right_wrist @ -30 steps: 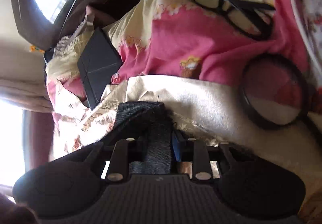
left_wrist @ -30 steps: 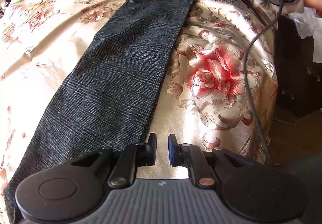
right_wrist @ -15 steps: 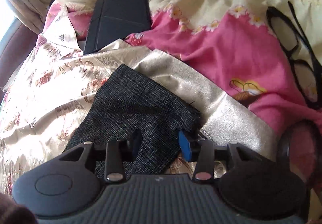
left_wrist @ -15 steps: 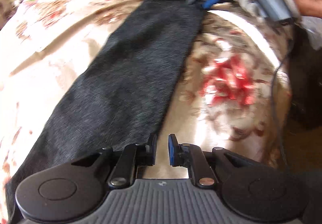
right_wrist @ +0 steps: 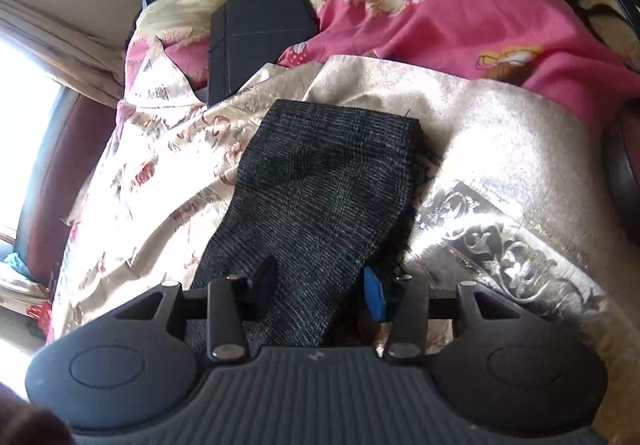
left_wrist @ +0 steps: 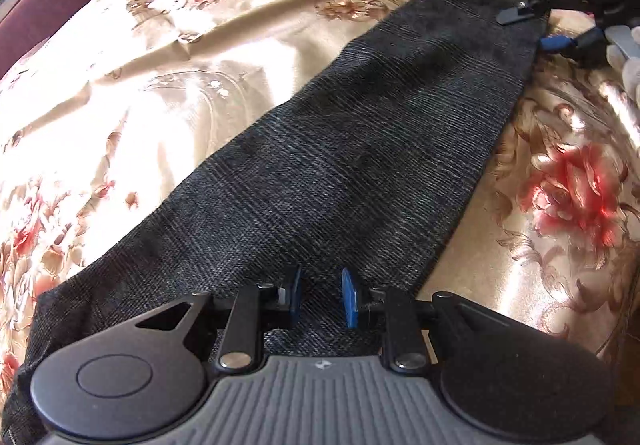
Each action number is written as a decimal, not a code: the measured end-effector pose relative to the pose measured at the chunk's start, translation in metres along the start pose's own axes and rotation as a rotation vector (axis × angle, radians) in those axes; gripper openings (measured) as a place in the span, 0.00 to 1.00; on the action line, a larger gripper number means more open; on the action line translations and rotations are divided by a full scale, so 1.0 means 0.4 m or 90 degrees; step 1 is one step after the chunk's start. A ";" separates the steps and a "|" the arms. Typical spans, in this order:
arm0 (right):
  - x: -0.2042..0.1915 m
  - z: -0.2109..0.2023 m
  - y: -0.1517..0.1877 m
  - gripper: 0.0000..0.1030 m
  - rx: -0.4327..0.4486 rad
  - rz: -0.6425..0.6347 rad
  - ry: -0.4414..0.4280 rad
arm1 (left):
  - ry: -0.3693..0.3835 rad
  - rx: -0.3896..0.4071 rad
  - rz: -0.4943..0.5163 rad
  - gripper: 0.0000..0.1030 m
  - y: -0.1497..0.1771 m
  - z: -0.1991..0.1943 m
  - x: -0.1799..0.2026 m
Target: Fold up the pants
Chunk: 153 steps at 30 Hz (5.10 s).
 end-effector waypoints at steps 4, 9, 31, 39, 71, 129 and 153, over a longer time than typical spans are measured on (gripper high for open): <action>0.033 0.022 -0.017 0.40 0.025 0.047 -0.045 | 0.004 -0.004 0.022 0.35 -0.005 0.002 0.014; 0.048 -0.016 0.021 0.40 0.020 0.075 -0.081 | 0.009 -0.009 0.053 0.35 -0.017 0.004 0.023; -0.053 -0.030 -0.075 0.06 0.008 0.063 -0.196 | 0.082 0.081 0.048 0.29 -0.146 0.049 0.125; -0.160 -0.152 -0.030 0.06 0.060 -0.018 -0.099 | 0.160 0.139 -0.004 0.30 -0.126 0.012 0.091; -1.083 0.188 1.179 0.08 -0.270 -0.920 -0.184 | -0.069 0.084 -0.382 0.37 0.693 -0.133 -0.566; -0.511 0.085 0.952 0.40 -0.141 -1.189 0.179 | -0.045 -0.008 -0.373 0.45 0.710 -0.184 -0.478; -0.519 0.145 0.908 0.40 -0.059 -1.135 0.161 | -0.025 0.025 -0.256 0.45 0.544 -0.168 -0.420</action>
Point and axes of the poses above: each gripper's, at about its wrist camera, not at the fingertips, and z roughly the way its jaws point, x to its right, y to its underside, the point moved 4 cm from there along z, roughly the way its jaws point, and after that the axes turned 11 degrees about -x, right-handed, at the moved point
